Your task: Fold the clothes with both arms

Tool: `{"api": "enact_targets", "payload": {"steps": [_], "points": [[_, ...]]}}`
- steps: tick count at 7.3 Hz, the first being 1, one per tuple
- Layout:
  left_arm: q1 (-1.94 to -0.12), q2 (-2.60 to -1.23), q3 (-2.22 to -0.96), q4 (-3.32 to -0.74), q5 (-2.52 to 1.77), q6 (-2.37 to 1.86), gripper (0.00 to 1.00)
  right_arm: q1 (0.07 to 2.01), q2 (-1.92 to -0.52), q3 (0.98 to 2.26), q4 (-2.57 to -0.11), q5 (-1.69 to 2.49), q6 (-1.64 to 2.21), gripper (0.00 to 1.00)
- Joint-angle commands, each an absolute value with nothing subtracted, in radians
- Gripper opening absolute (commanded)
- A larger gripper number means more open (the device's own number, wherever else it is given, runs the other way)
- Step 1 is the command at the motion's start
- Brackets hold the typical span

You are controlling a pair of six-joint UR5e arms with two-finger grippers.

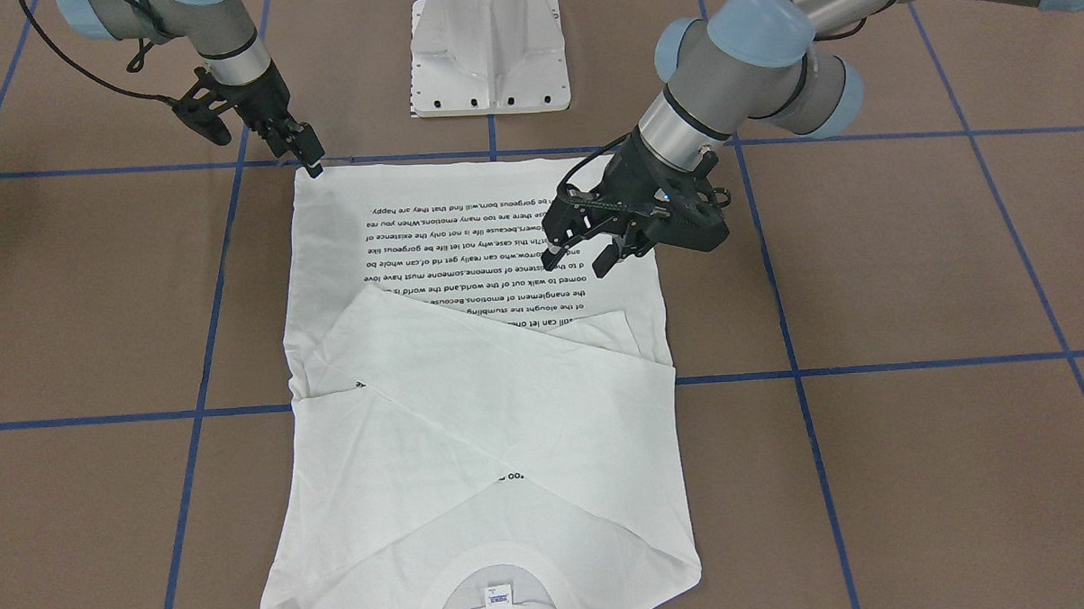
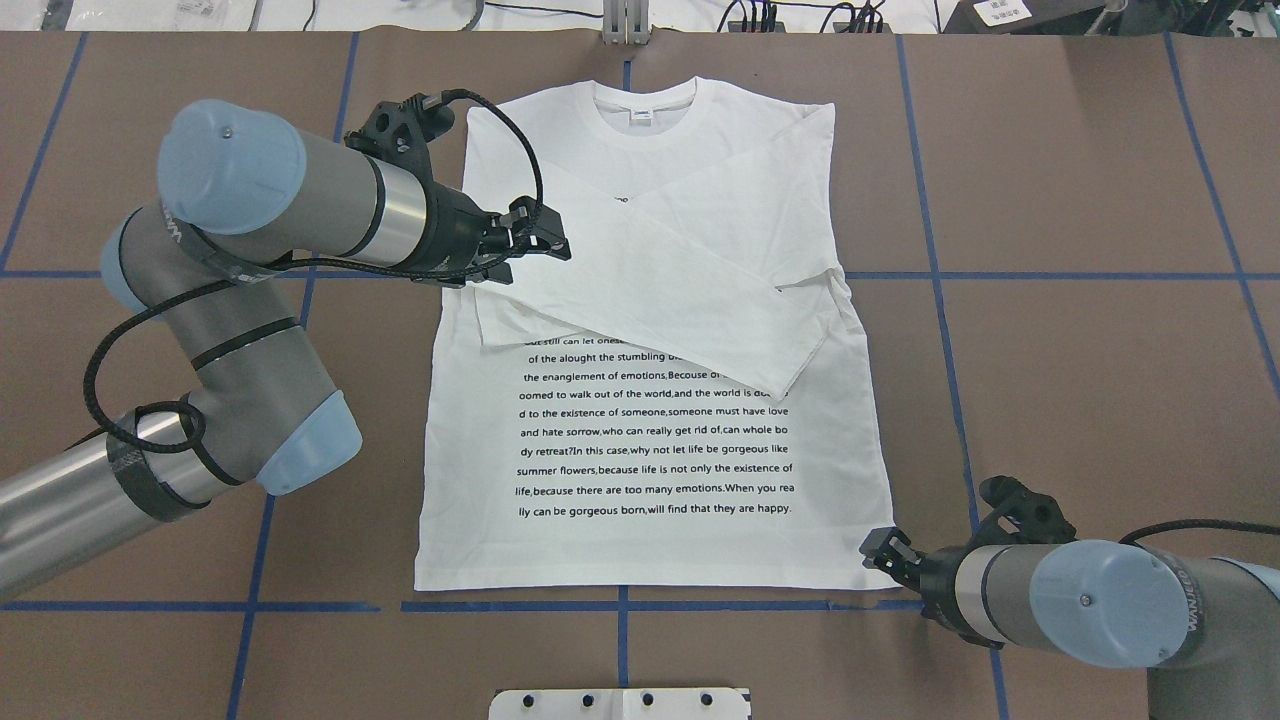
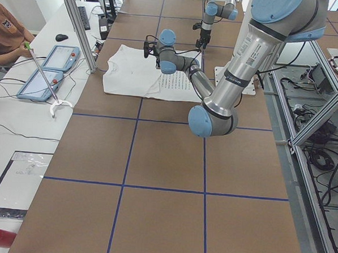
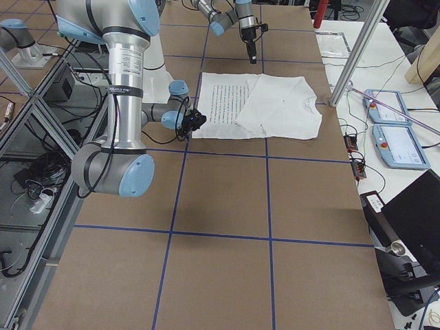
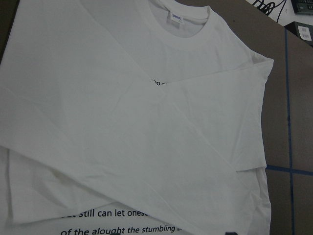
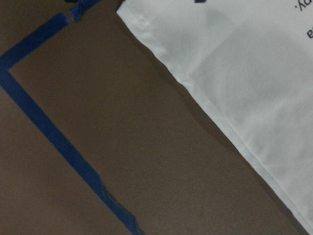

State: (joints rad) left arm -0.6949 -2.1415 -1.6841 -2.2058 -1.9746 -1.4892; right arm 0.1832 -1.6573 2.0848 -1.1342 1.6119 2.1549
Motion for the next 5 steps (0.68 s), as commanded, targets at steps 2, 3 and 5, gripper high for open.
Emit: {"api": "enact_targets", "payload": {"steps": [2, 3, 5], "points": [[-0.695, -2.137, -1.684, -2.206, -1.974, -1.488, 0.77, 0.147, -1.655, 2.060, -1.135, 1.611, 2.154, 0.77], [-0.695, -2.135, -1.684, -2.206, -1.974, -1.488, 0.77, 0.146, -1.654, 2.059, -1.135, 1.611, 2.152, 0.74], [-0.695, -2.134, -1.684, -2.206, -1.973, -1.488, 0.77, 0.146, -1.654, 2.059, -1.135, 1.608, 2.154, 0.49]]}}
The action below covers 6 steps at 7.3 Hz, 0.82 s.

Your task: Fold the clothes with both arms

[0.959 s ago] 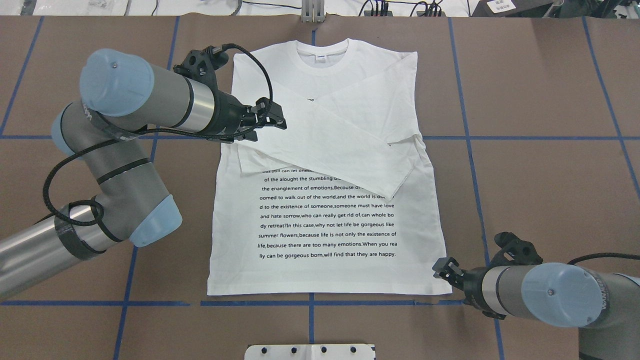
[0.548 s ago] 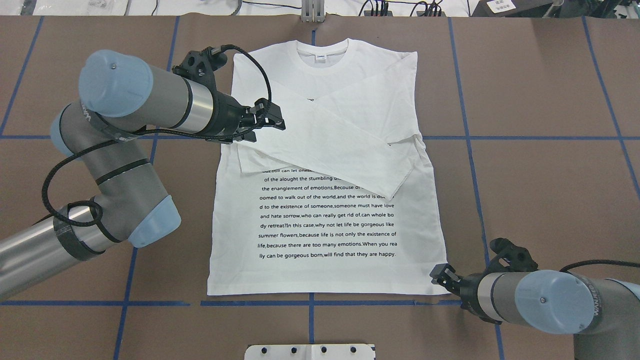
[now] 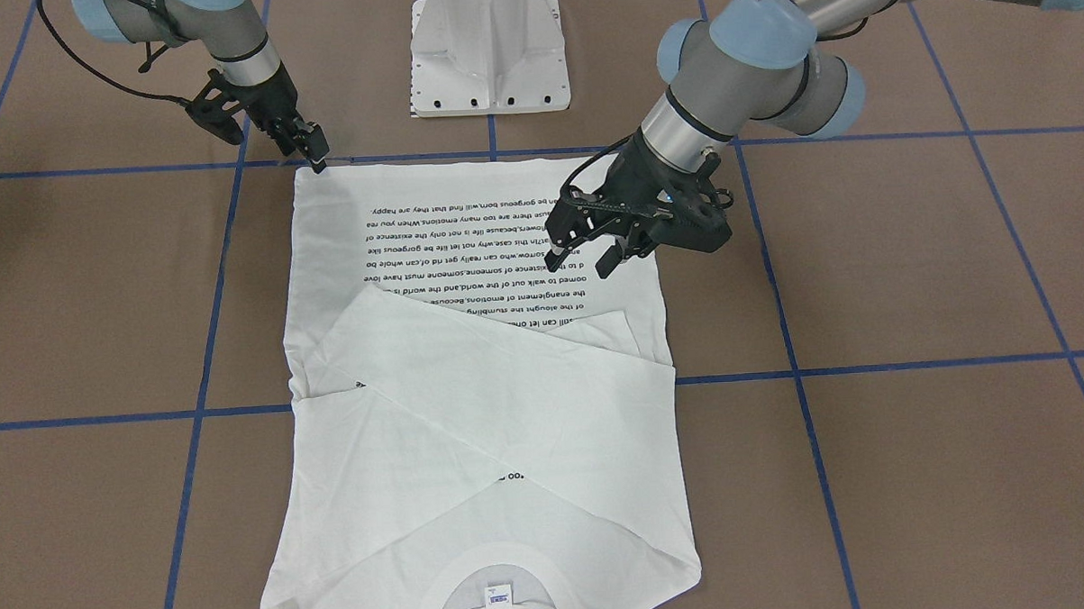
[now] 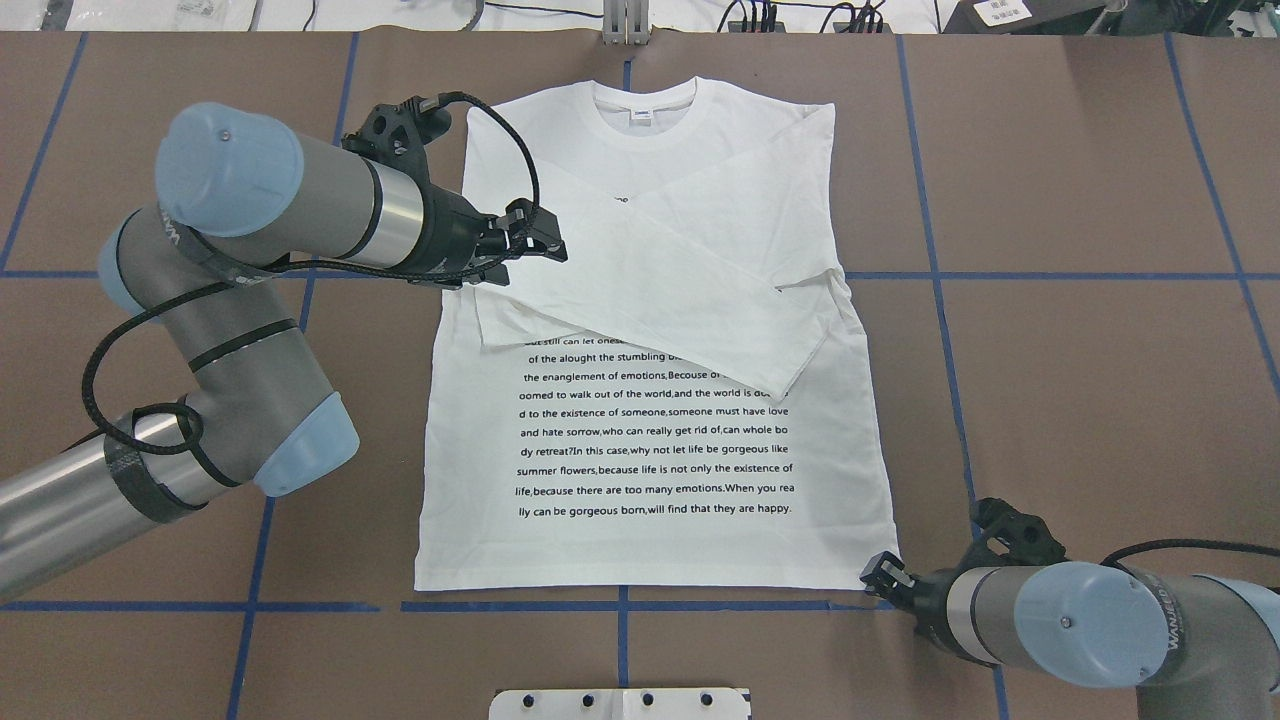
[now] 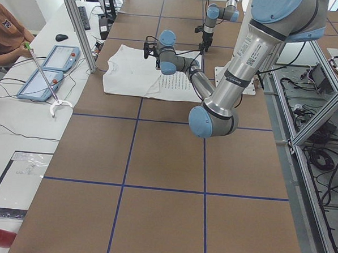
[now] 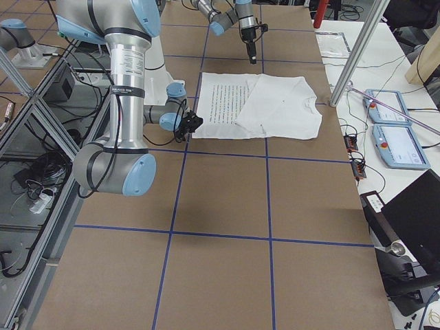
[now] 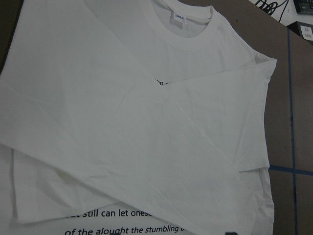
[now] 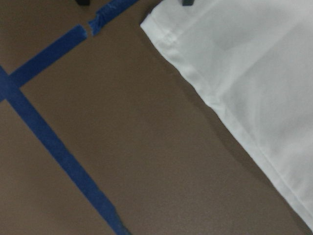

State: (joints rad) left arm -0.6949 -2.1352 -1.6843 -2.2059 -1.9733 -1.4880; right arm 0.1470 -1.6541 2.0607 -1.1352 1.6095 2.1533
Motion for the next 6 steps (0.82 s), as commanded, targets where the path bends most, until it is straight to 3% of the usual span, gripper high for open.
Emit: {"api": "enact_targets", "payload": {"steps": [1, 6], "points": [[-0.695, -2.134, -1.684, -2.206, -1.973, -1.489, 0.77, 0.150, -1.654, 2.059, -1.135, 1.606, 2.152, 0.47], [-0.693, -2.128, -1.690, -2.207, -1.970, -1.489, 0.77, 0.176, -1.654, 2.076, -1.149, 1.592, 2.152, 0.47]]}}
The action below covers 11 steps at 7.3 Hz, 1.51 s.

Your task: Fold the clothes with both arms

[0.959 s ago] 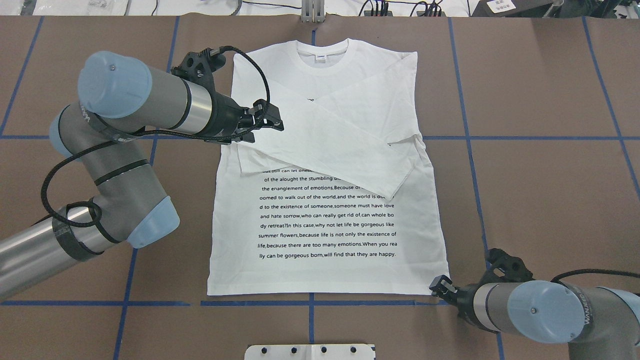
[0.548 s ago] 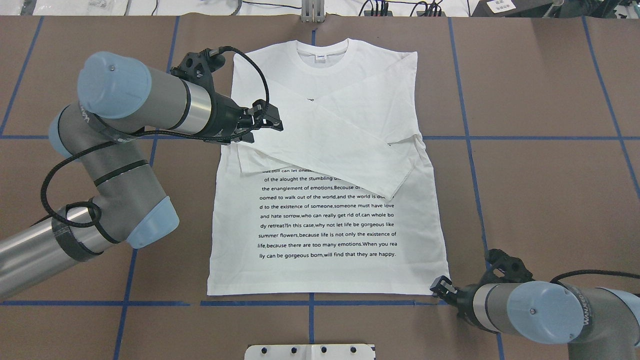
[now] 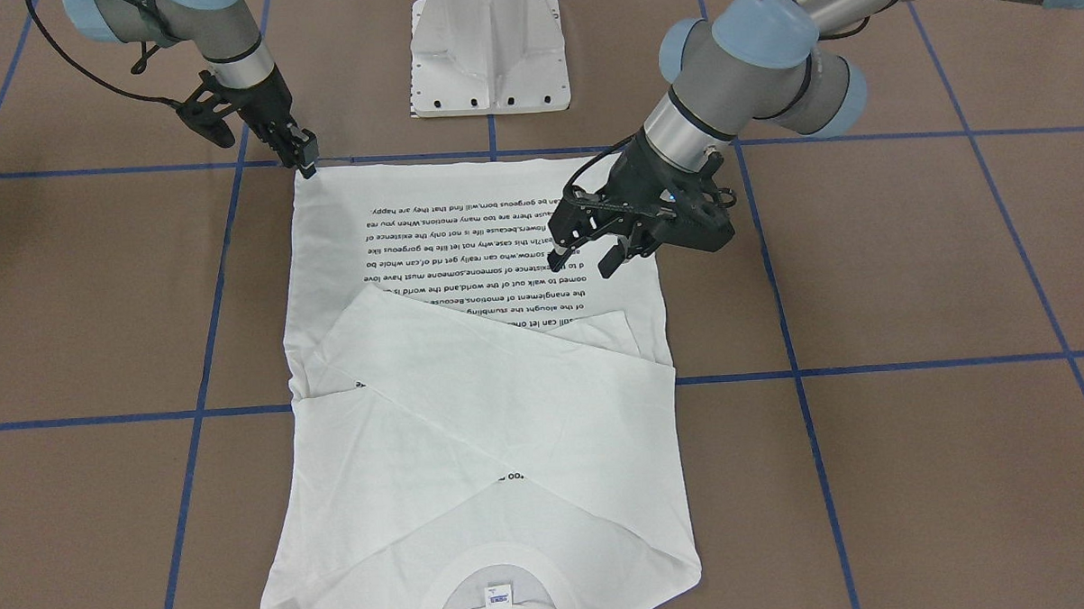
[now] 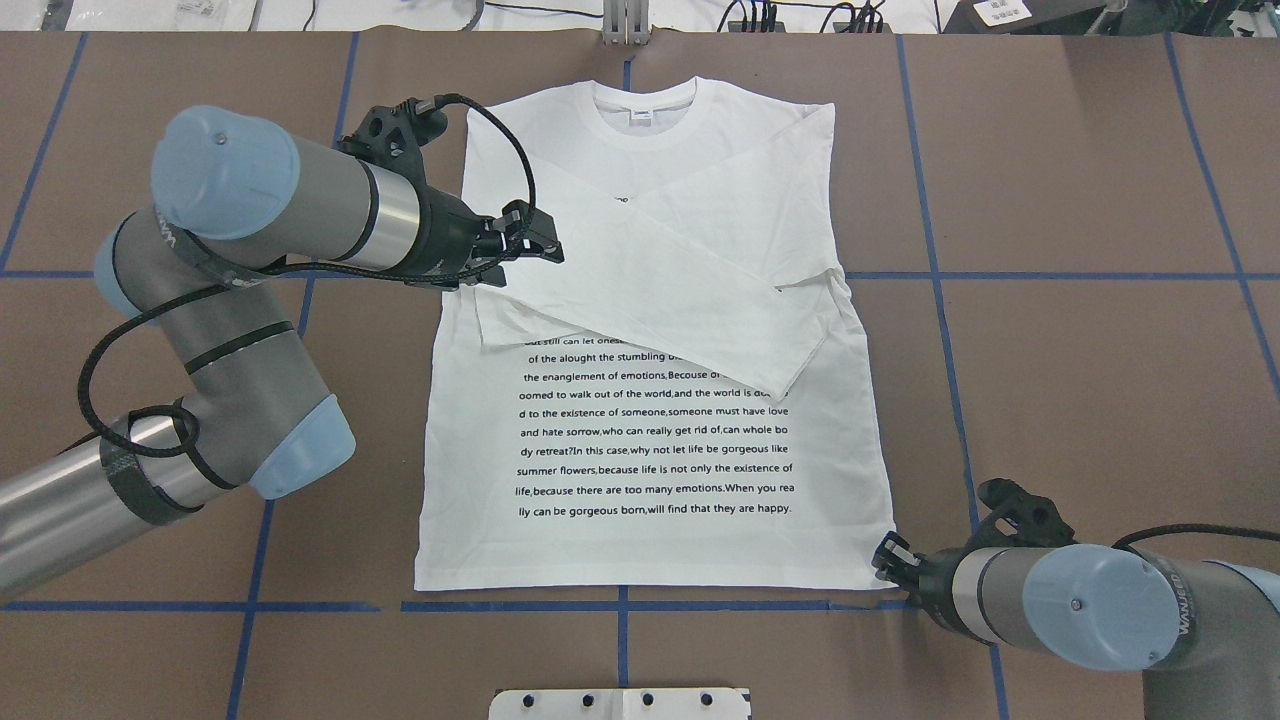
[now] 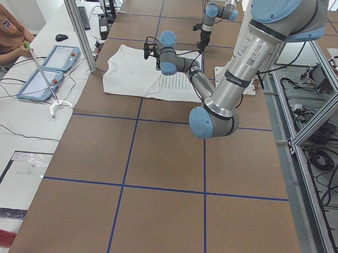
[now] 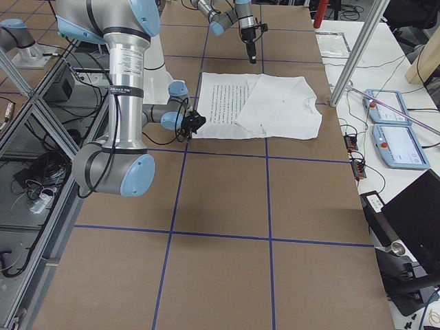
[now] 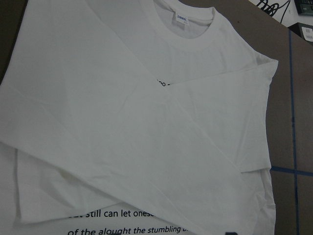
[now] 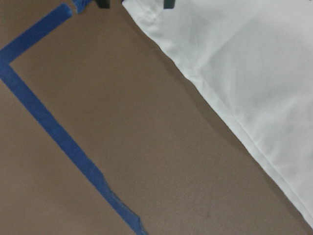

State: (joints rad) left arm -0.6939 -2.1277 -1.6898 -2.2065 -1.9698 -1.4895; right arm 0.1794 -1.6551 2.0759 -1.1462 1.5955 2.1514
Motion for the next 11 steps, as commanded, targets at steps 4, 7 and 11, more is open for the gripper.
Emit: {"api": "enact_targets", "payload": {"steps": [4, 7, 11], "points": [[-0.693, -2.120, -1.690, -2.207, -1.968, -1.489, 0.77, 0.178, -1.595, 2.074, -1.223, 1.591, 2.151, 0.48], [-0.692, -2.117, -1.692, -2.209, -1.968, -1.490, 0.77, 0.181, -1.598, 2.075, -1.226, 1.591, 2.148, 0.47], [-0.692, -2.117, -1.692, -2.209, -1.968, -1.491, 0.77, 0.186, -1.603, 2.077, -1.227, 1.591, 2.149, 0.00]]}}
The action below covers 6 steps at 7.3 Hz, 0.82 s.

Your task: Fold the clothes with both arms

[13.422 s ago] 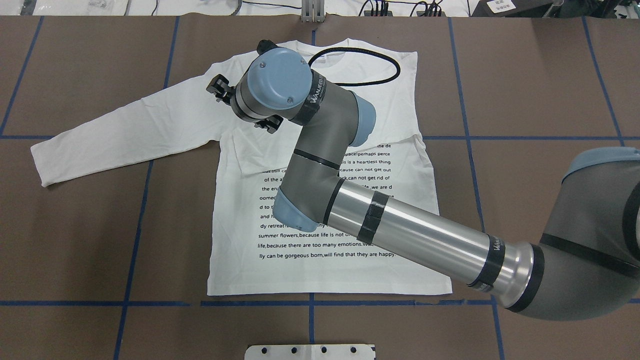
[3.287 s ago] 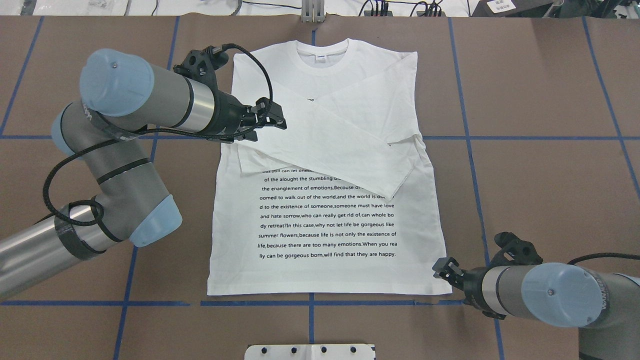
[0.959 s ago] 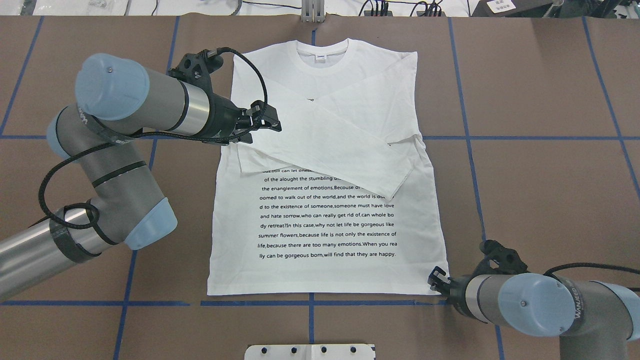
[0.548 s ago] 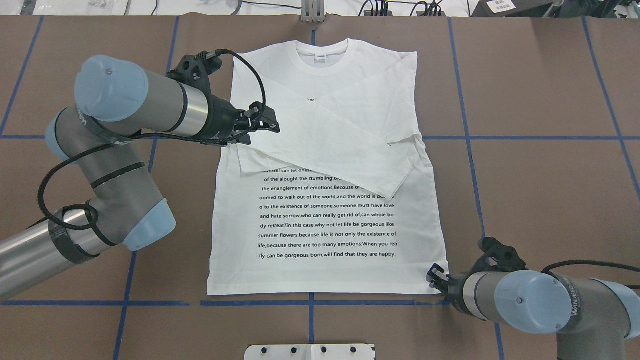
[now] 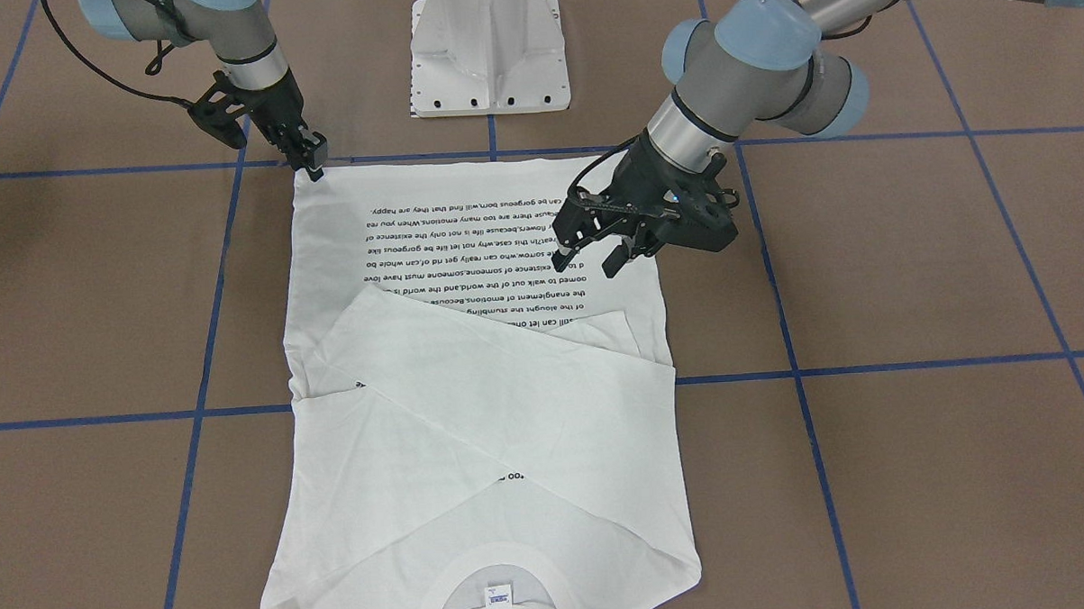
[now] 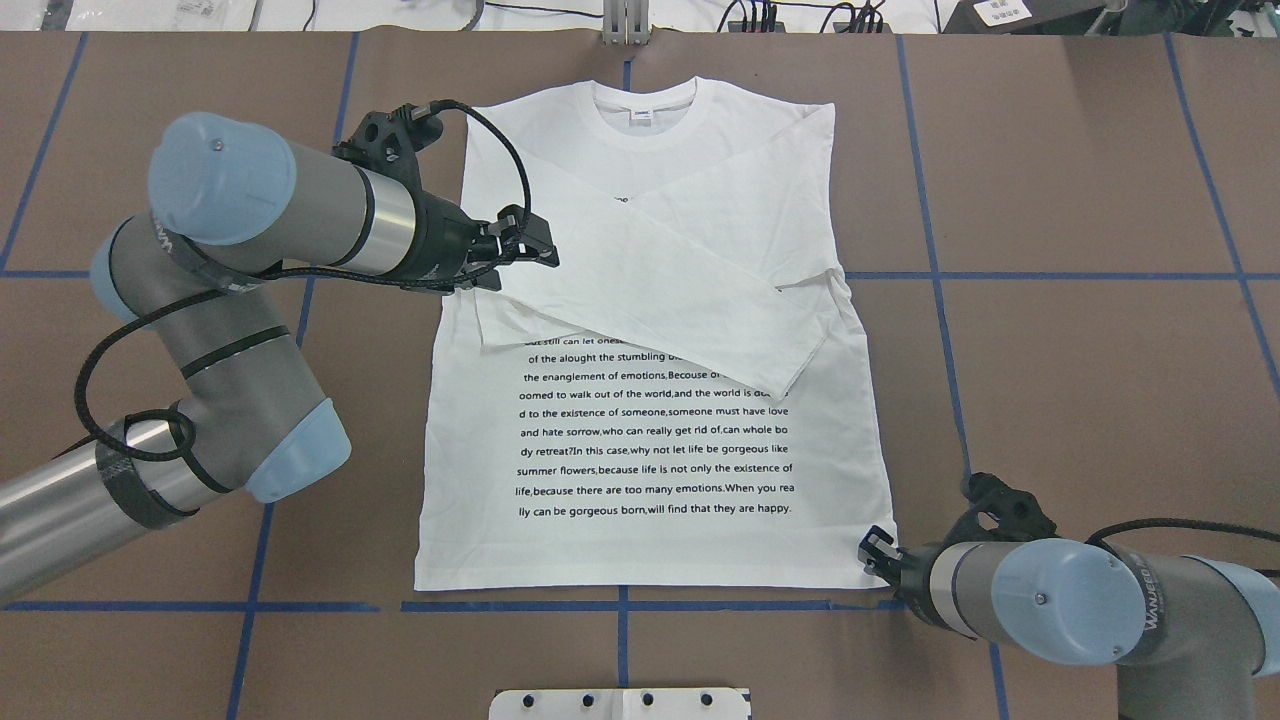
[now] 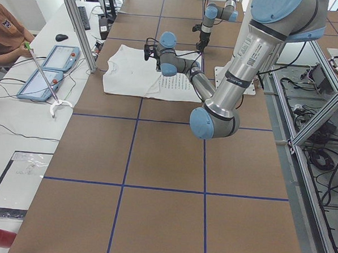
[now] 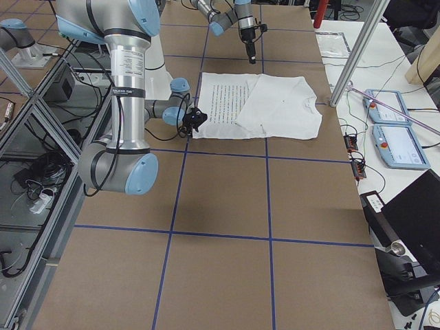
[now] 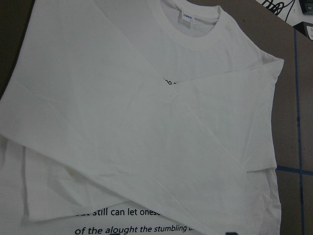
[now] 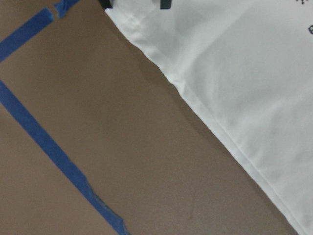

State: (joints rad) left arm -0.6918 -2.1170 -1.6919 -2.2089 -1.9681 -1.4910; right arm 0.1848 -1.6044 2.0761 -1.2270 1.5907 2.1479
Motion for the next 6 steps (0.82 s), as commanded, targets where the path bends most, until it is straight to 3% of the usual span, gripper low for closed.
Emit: {"api": "enact_targets", "payload": {"steps": [1, 6], "points": [[-0.692, -2.117, -1.693, -2.209, -1.968, -1.491, 0.77, 0.186, -1.603, 2.077, -1.227, 1.592, 2.148, 0.00], [-0.675, -2.056, -1.751, -2.198, -1.970, -1.511, 0.79, 0.198, -1.615, 2.117, -1.227, 1.595, 2.145, 0.00]]}}
